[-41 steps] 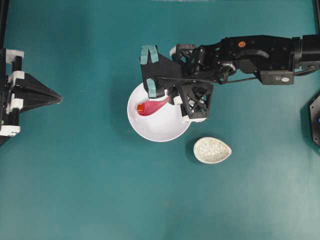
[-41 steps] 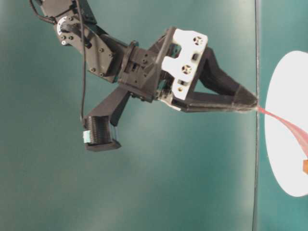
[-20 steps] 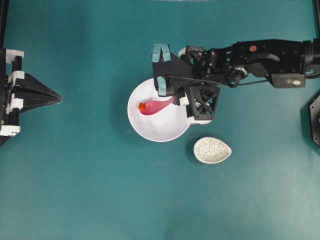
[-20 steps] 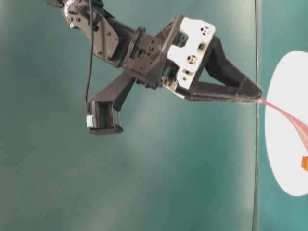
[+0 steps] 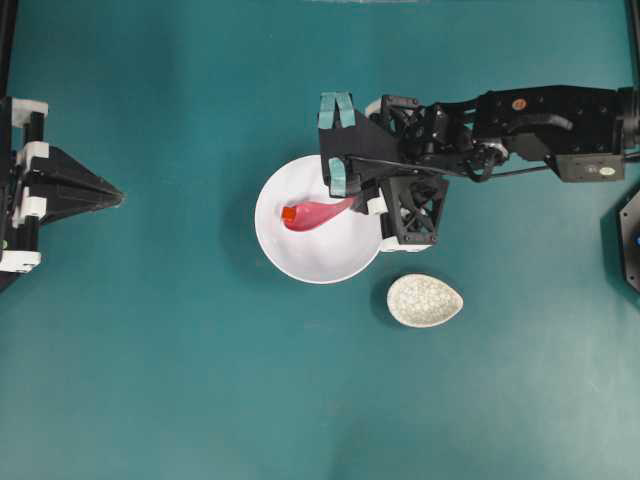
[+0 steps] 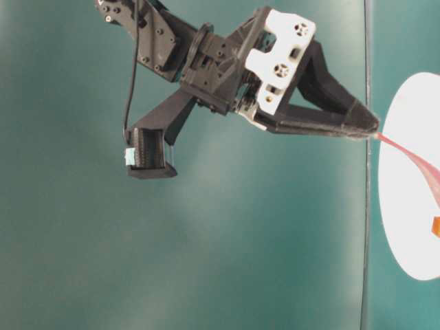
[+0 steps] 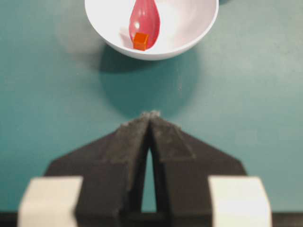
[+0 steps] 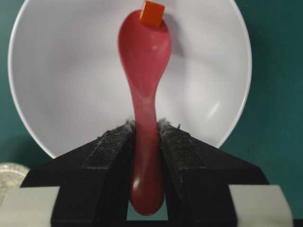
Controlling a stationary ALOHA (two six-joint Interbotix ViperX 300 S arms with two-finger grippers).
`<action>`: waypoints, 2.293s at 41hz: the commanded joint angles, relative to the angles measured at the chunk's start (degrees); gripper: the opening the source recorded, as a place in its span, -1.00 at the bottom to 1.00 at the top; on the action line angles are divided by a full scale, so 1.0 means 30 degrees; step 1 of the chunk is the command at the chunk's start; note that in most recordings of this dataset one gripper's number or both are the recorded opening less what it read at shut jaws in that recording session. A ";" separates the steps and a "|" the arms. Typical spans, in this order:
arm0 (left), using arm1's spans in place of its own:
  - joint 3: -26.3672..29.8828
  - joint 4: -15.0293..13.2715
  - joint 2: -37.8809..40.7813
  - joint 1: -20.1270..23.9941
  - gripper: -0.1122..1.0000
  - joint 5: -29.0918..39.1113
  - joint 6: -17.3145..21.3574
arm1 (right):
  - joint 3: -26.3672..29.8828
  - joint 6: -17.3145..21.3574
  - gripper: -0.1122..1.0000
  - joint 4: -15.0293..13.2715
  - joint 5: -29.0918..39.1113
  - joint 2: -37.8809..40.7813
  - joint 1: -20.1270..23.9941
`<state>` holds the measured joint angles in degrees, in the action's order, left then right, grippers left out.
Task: Grip the spoon and scoop the red block from the bowl with right arm.
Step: 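Slide the spoon bowl under the red cube along the bowl bottom, then level the spoon with the cube on it inside the bowl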
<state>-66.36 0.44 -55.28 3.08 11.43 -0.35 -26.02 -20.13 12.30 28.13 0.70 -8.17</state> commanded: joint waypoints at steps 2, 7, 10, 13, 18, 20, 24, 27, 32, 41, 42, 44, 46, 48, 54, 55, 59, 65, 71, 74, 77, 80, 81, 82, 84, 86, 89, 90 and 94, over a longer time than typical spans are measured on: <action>0.0234 0.0029 0.0088 0.0059 -0.79 -0.0176 -0.0029 | -0.0088 0.0029 -0.37 0.0088 -0.0703 -0.0879 0.0117; 0.0234 0.0059 0.0088 0.0059 -0.79 -0.0176 -0.0029 | -0.0527 0.0029 -0.37 0.0176 -0.1436 -0.1113 0.0234; 0.0234 0.0029 0.0088 0.0059 -0.79 -0.0176 -0.0029 | -0.0820 0.0029 -0.37 0.0322 -0.1846 -0.1260 0.0234; 0.0234 0.0029 0.0088 0.0059 -0.79 -0.0146 -0.0029 | -0.1230 0.0029 -0.37 0.0557 -0.2314 -0.1436 0.0264; 0.0234 0.0029 0.0088 0.0059 -0.79 -0.0176 -0.0029 | -0.1904 0.0029 -0.37 0.0850 -0.3076 -0.1758 0.0322; 0.0234 0.0029 0.0088 0.0059 -0.79 -0.0146 -0.0029 | -0.2197 0.0029 -0.37 0.0850 -0.3457 -0.1934 0.0381; 0.0234 0.0029 0.0088 0.0059 -0.79 -0.0146 -0.0029 | -0.2842 0.0029 -0.37 0.0879 -0.4395 -0.2256 0.0527; 0.0205 0.0029 0.0088 0.0059 -0.79 -0.0146 -0.0029 | -0.3369 0.0029 -0.37 0.0879 -0.5156 -0.2461 0.0645; 0.0234 0.0029 0.0088 0.0059 -0.79 -0.0146 -0.0029 | -0.4014 0.0029 -0.37 0.0996 -0.6006 -0.2725 0.0850; 0.0234 0.0029 0.0088 0.0059 -0.79 -0.0176 -0.0029 | -0.5127 0.0029 -0.37 0.1494 -0.7383 -0.3135 0.1113; 0.0234 0.0029 0.0088 0.0059 -0.79 -0.0176 -0.0029 | -0.5215 0.0029 -0.37 0.1494 -0.7500 -0.3164 0.1143; 0.0234 0.0029 0.0088 0.0059 -0.79 -0.0146 -0.0029 | -0.5420 0.0029 -0.37 0.1494 -0.7764 -0.3252 0.1201; 0.0234 0.0029 0.0088 0.0059 -0.79 -0.0176 -0.0029 | -0.5537 0.0029 -0.37 0.1494 -0.8027 -0.3340 0.1260; 0.0234 0.0029 0.0088 0.0059 -0.79 -0.0176 -0.0029 | -0.5625 0.0029 -0.37 0.1494 -0.8262 -0.3369 0.1318; 0.0234 0.0029 0.0088 0.0059 -0.79 -0.0176 -0.0029 | -0.5684 0.0029 -0.37 0.1494 -0.8555 -0.3398 0.1377; 0.0234 0.0029 0.0088 0.0059 -0.79 -0.0176 -0.0059 | -0.5684 0.0029 -0.37 0.1494 -0.8555 -0.3398 0.1377; 0.0264 0.0029 0.0088 0.0059 -0.79 -0.0176 -0.0029 | -0.5684 0.0029 -0.37 0.1523 -0.8555 -0.3398 0.1406; 0.0264 0.0029 0.0000 0.0059 -0.79 -0.0234 0.0000 | -0.5654 0.0029 -0.37 0.1494 -0.8555 -0.3457 0.1377; 0.0264 0.0029 -0.0146 0.0059 -0.79 -0.0410 0.0088 | -0.5625 0.0029 -0.37 0.1494 -0.8496 -0.3721 0.1406; 0.0264 0.0029 -0.0146 0.0059 -0.79 -0.0439 0.0117 | -0.5625 0.0029 -0.37 0.1494 -0.8496 -0.3838 0.1377; 0.0264 0.0029 -0.0146 0.0059 -0.79 -0.0439 0.0117 | -0.5566 0.0029 -0.37 0.1494 -0.8467 -0.3955 0.1377; 0.0234 0.0029 -0.0117 0.0059 -0.79 -0.0439 0.0117 | -0.5508 0.0029 -0.37 0.1523 -0.8438 -0.4043 0.1377; 0.0264 0.0029 -0.0117 0.0059 -0.79 -0.0439 0.0117 | -0.5479 0.0029 -0.37 0.1494 -0.8408 -0.4102 0.1377; 0.0234 0.0029 -0.0117 0.0059 -0.79 -0.0439 0.0146 | -0.5479 0.0029 -0.37 0.1494 -0.8438 -0.4102 0.1377; 0.0234 0.0029 -0.0117 0.0059 -0.79 -0.0410 0.0117 | -0.5420 0.0029 -0.37 0.1523 -0.8438 -0.4160 0.1377; 0.0234 0.0029 -0.0117 0.0059 -0.79 -0.0439 0.0117 | -0.5361 0.0029 -0.37 0.1494 -0.8408 -0.4248 0.1377; 0.0234 0.0029 -0.0117 0.0059 -0.79 -0.0439 0.0117 | -0.5215 0.0029 -0.37 0.1494 -0.8408 -0.4365 0.1377; 0.0234 0.0029 -0.0117 0.0059 -0.79 -0.0439 0.0117 | -0.5186 0.0029 -0.37 0.1494 -0.8379 -0.4395 0.1377; 0.0234 0.0029 -0.0117 0.0059 -0.79 -0.0439 0.0146 | -0.5068 0.0000 -0.37 0.1494 -0.8174 -0.4541 0.1406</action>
<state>-66.36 0.44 -55.90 3.08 10.72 0.09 -42.89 -20.13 16.70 3.43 -11.25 -4.22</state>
